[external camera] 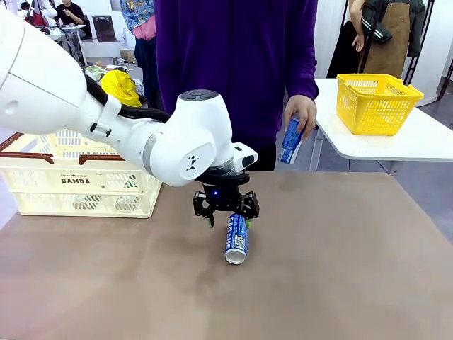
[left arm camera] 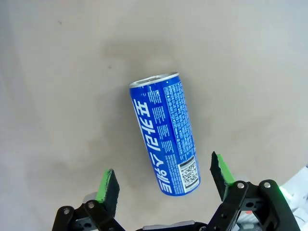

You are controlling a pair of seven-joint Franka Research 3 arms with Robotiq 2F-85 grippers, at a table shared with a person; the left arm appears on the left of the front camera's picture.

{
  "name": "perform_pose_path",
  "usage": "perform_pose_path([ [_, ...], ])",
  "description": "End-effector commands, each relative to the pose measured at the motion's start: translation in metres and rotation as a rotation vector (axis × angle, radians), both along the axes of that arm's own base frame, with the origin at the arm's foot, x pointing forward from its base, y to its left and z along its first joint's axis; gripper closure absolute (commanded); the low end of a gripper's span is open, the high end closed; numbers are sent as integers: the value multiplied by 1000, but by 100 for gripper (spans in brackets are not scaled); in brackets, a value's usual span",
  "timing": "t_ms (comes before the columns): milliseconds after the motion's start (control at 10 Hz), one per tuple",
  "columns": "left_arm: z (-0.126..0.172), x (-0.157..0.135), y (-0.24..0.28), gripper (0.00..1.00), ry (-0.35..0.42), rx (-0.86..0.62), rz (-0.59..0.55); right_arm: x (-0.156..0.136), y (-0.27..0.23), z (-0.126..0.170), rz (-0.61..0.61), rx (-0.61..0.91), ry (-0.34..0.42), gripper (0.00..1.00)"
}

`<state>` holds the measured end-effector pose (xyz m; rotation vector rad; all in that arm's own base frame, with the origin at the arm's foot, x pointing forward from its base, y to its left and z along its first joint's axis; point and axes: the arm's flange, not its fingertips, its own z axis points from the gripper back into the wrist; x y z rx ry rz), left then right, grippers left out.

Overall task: Place the drinks into the Shopping basket.
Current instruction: Pick up one drink and place it into the Shopping basket.

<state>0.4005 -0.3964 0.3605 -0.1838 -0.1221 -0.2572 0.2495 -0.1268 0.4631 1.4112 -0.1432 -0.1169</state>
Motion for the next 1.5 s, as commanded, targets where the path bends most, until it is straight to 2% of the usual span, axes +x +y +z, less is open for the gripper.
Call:
perform_pose_path([
  [0, 50, -19, 61, 0, -4, -135, -47, 3, 2, 7, -13, 27, 6, 0],
  [200, 153, -65, 181, 0, -1, -261, 0, 3, 2, 7, -13, 27, 6, 0],
  [300, 186, -84, 226, 0, -20, -283, 64, 3, 2, 7, -13, 27, 6, 0],
  [400, 210, -100, 263, 0, 5, -306, 46, 3, 2, 7, -13, 27, 6, 0],
  [500, 227, -110, 299, 0, 22, -323, 78, 3, 2, 7, -13, 27, 6, 0],
  [600, 239, -120, 340, 0, 77, -379, 15, 3, 2, 7, -13, 27, 6, 0],
  [900, 235, -136, 420, 0, 95, -562, 40, 3, 2, 7, -13, 27, 6, 0],
  [1100, 229, -147, 433, 0, 74, -590, 54, 3, 2, 7, -13, 27, 6, 0],
  [1400, 226, -139, 423, 0, 69, -559, 91, 3, 2, 7, -13, 27, 6, 0],
])
